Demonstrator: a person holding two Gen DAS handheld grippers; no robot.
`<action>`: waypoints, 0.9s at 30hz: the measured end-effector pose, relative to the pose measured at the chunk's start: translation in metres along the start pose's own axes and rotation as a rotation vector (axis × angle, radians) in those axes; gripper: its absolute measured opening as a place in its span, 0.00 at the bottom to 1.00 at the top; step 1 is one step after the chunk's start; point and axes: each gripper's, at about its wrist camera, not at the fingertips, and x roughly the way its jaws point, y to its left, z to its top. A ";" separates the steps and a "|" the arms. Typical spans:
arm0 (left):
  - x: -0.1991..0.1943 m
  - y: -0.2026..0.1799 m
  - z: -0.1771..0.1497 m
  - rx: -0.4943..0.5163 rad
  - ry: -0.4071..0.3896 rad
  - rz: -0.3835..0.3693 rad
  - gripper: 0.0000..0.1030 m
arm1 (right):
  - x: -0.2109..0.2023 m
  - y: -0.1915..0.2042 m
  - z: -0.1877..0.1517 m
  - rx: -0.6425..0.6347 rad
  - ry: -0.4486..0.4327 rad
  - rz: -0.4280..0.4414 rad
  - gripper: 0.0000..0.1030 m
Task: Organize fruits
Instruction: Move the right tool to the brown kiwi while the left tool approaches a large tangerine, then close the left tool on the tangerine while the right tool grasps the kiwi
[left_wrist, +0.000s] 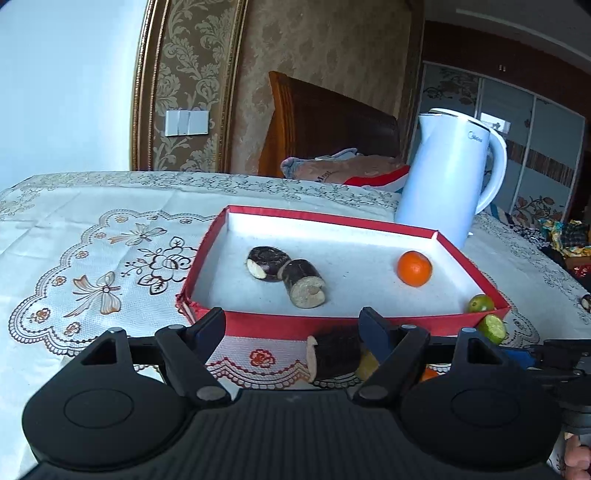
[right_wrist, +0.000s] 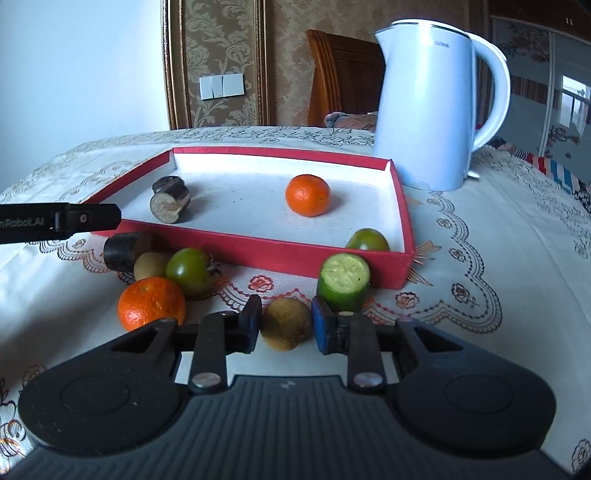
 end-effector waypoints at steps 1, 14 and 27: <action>-0.001 -0.002 -0.001 0.009 0.004 -0.024 0.77 | 0.000 -0.001 0.000 0.006 -0.001 0.002 0.26; -0.005 -0.050 -0.026 0.234 0.077 -0.151 0.77 | -0.012 -0.033 -0.007 0.195 -0.059 -0.003 0.26; 0.010 -0.069 -0.032 0.230 0.169 -0.098 0.77 | -0.014 -0.044 -0.010 0.266 -0.075 0.001 0.26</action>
